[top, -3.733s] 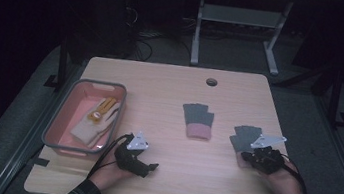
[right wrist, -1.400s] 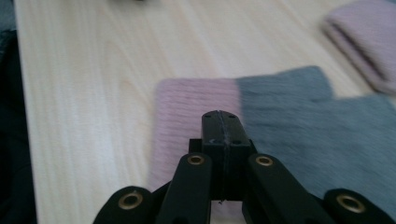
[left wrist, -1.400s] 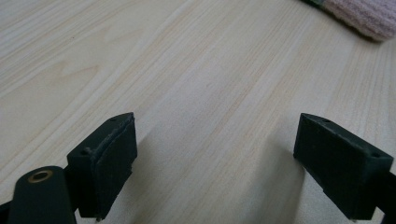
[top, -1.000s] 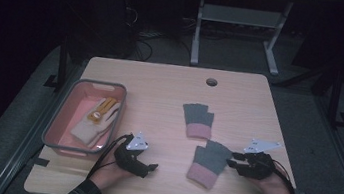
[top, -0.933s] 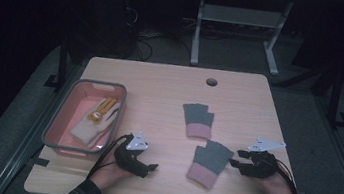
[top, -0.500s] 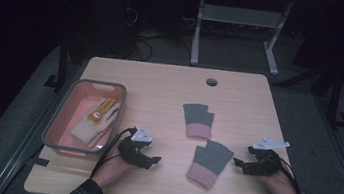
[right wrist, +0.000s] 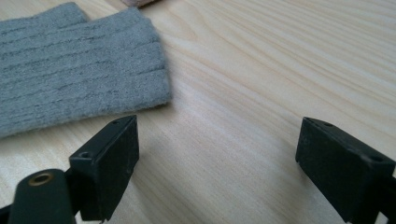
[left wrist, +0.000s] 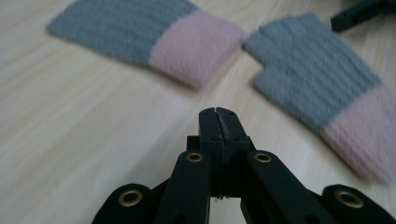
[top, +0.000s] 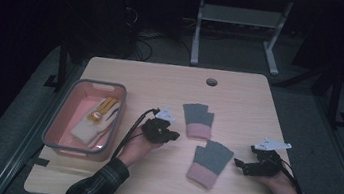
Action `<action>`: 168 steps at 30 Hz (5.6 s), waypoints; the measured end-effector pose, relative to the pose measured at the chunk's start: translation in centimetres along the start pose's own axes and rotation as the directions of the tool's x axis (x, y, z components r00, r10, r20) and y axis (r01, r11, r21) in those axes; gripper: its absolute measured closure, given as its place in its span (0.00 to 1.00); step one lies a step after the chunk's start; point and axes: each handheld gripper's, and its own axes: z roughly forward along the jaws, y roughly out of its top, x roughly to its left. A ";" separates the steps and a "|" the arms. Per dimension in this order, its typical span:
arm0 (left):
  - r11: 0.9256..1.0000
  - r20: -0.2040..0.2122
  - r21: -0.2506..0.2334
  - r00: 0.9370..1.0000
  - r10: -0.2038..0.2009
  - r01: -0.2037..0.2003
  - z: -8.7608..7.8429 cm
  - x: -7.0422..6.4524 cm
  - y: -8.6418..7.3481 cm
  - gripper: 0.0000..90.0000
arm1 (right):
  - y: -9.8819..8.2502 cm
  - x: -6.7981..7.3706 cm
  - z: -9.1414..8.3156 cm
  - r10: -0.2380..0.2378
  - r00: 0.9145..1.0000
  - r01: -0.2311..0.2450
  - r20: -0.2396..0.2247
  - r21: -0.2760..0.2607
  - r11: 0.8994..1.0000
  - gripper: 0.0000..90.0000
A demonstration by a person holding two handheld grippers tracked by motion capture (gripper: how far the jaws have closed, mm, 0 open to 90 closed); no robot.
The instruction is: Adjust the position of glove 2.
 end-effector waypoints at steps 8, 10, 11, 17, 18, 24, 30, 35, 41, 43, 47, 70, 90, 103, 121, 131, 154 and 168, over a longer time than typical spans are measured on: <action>1.000 0.011 -0.026 1.000 0.017 -0.017 3.1 0.5 3.6 0.99 | 0.0 0.0 0.0 0.002 1.000 -0.002 0.000 0.000 1.000 0.15; 0.999 0.017 -0.031 1.000 0.007 -0.006 4.2 0.6 4.1 0.99 | 0.0 0.0 0.0 0.002 1.000 -0.002 0.000 -0.001 1.000 0.15; 0.999 0.017 -0.040 1.000 0.003 -0.003 4.8 0.6 4.3 0.99 | 0.0 0.0 0.0 0.001 1.000 -0.001 0.000 -0.001 1.000 0.15; 1.000 0.019 -0.014 1.000 -0.022 0.022 7.9 1.1 4.6 0.99 | 0.0 0.0 0.0 0.002 1.000 -0.002 0.000 -0.001 1.000 0.15; 1.000 0.021 -0.011 1.000 -0.023 0.023 8.2 1.2 4.5 0.99 | 0.0 0.0 0.0 0.002 1.000 -0.002 -0.001 -0.001 1.000 0.15; 0.999 0.035 0.008 0.999 -0.035 0.035 7.5 1.7 4.3 1.00 | 0.0 0.0 0.0 0.002 1.000 -0.002 -0.001 -0.001 1.000 0.15; 0.999 0.044 0.053 0.999 -0.009 0.007 6.1 1.6 3.3 1.00 | 0.0 0.0 0.0 0.002 1.000 -0.002 0.000 -0.001 1.000 0.15; 0.998 0.058 0.070 0.998 -0.011 0.007 5.1 1.4 2.5 1.00 | 0.0 0.0 0.0 0.002 1.000 -0.002 0.000 0.000 1.000 0.15; 0.993 0.070 0.116 0.997 0.009 -0.017 3.3 1.0 1.2 1.00 | 0.0 0.0 0.0 0.002 1.000 -0.002 0.000 0.000 1.000 0.15; 0.993 0.074 0.114 0.997 0.000 -0.009 2.8 0.7 0.7 1.00 | 0.0 0.0 0.0 0.001 1.000 -0.001 0.000 0.000 1.000 0.15; 0.992 0.084 0.125 0.996 0.008 -0.019 1.6 0.2 -0.4 1.00 | 0.0 0.0 0.0 0.002 1.000 -0.002 0.000 0.000 1.000 0.15; 0.992 0.073 0.118 0.997 0.034 -0.043 -3.1 -2.0 -3.0 0.95 | 0.0 0.0 0.0 0.002 1.000 -0.002 0.001 0.000 1.000 0.15; 0.983 0.106 0.161 0.992 0.072 -0.088 3.2 -2.4 0.3 1.00 | 0.0 0.0 0.0 0.002 1.000 -0.002 0.000 0.000 1.000 0.15; 0.992 0.076 0.097 0.995 0.070 -0.077 0.6 -2.8 0.4 0.87 | 0.2 0.2 -0.1 0.008 1.000 -0.008 0.005 0.016 1.000 0.20; 0.986 -0.052 0.136 0.995 -0.090 0.097 -1.2 0.4 -3.1 0.53 | 1.3 6.6 -1.2 -0.162 0.968 0.177 -0.193 0.063 0.982 1.00; 0.985 -0.045 0.128 0.993 -0.110 0.115 -0.6 0.4 -3.3 0.66 | 1.3 7.0 -0.7 -0.179 0.959 0.201 -0.218 0.079 0.976 1.00; 0.981 -0.032 0.106 0.987 -0.157 0.160 -1.5 0.8 -2.4 0.92 | 1.7 7.8 0.0 -0.197 0.951 0.218 -0.239 0.068 0.974 1.00; 0.986 0.048 0.024 0.985 -0.165 0.164 -2.6 0.0 -1.1 0.92 | 2.2 8.1 0.4 -0.208 0.947 0.228 -0.246 0.055 0.972 1.00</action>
